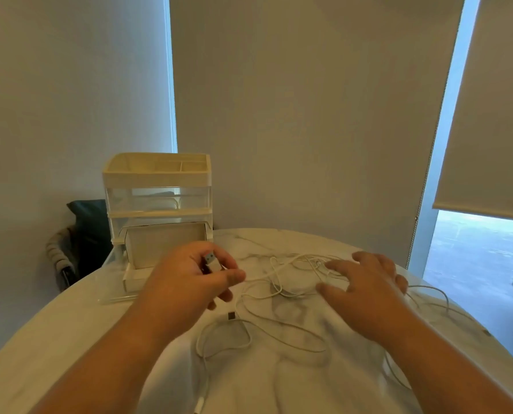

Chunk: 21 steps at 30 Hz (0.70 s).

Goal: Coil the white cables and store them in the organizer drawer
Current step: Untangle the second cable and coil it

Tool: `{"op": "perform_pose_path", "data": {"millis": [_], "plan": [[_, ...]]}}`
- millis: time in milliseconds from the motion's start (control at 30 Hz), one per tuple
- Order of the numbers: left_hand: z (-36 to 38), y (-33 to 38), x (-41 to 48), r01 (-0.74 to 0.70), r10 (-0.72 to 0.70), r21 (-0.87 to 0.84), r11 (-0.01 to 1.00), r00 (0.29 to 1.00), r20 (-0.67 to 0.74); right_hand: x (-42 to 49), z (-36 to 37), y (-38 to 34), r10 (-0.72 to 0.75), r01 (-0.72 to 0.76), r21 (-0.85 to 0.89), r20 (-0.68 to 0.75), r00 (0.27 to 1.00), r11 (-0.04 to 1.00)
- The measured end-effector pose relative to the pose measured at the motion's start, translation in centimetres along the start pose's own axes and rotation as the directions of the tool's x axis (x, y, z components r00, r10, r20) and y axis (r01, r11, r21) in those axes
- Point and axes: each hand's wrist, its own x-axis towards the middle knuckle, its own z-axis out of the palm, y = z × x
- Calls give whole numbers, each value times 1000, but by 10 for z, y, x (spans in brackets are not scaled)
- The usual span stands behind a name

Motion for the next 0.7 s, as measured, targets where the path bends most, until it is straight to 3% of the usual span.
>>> {"op": "perform_pose_path", "data": {"millis": [100,200,300,400,467,533,600,633,700], "plan": [[16,2,-3,83,-79,-189,979,996,29,-12,2,-18,-68,75,-221,40,997,972],[29,2,-6,117,-100,-370,922,993,66,-34,6,-44,-294,303,-180,71,953,936],[32,2,-6,118,-77,-457,882,991,107,-33,22,-48,-436,431,76,94,895,899],[25,3,-3,161,-120,-500,851,986,113,-14,28,-31,-492,480,342,-56,869,808],[19,2,-2,171,-140,-385,907,984,106,-9,21,-23,-485,496,438,-146,862,750],[17,0,-2,136,-127,-65,989,984,121,-10,14,-20,-484,507,507,-189,854,697],[17,-1,-6,44,-82,266,963,988,134,-12,14,-20,-502,520,509,-186,844,686],[18,2,-9,-20,-27,350,937,991,131,-12,15,-22,-519,524,490,-159,840,697],[20,8,-15,-160,113,325,932,981,158,-14,18,-26,-565,549,454,-113,817,702]]}}
